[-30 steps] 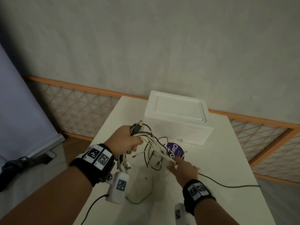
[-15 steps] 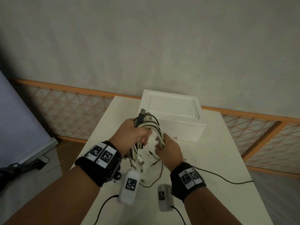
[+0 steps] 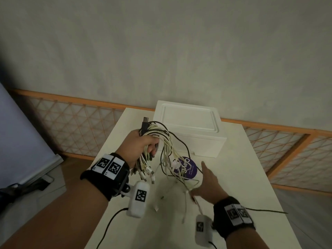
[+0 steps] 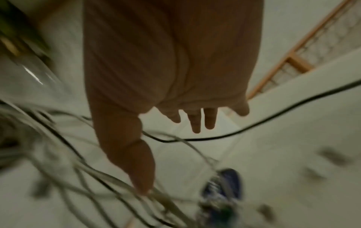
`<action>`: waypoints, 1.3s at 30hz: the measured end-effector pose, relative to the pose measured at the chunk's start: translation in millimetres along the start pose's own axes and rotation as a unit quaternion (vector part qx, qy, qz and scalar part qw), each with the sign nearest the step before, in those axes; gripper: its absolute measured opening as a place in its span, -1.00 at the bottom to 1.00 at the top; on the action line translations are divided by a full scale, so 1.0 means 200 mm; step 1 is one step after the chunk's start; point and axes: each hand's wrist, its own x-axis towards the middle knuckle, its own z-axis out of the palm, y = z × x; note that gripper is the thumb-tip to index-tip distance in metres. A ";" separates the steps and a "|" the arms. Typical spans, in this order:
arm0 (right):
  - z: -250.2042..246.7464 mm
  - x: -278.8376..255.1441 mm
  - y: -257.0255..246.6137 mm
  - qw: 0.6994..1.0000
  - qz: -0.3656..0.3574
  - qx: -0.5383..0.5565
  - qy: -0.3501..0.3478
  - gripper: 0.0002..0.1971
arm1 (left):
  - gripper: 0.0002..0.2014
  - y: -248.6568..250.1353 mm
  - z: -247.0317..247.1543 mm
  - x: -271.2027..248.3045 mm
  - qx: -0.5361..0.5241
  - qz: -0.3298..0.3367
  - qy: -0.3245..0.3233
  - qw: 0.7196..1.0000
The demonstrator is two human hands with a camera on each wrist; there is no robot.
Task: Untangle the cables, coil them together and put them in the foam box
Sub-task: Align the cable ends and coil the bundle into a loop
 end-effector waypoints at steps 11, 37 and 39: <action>-0.15 -0.10 -0.53 0.922 -0.313 0.151 0.170 -0.38 | -0.79 -0.02 0.12 -0.09 0.078 0.004 -0.128 0.989; -0.33 -0.12 -0.61 0.840 -0.372 -0.182 0.350 -0.69 | -0.75 -0.07 0.10 -0.17 0.211 -0.140 -0.284 0.925; -0.31 -0.09 -0.59 0.879 -0.307 -0.204 0.302 -0.84 | -0.75 -0.07 0.08 -0.15 0.224 -0.130 -0.258 0.931</action>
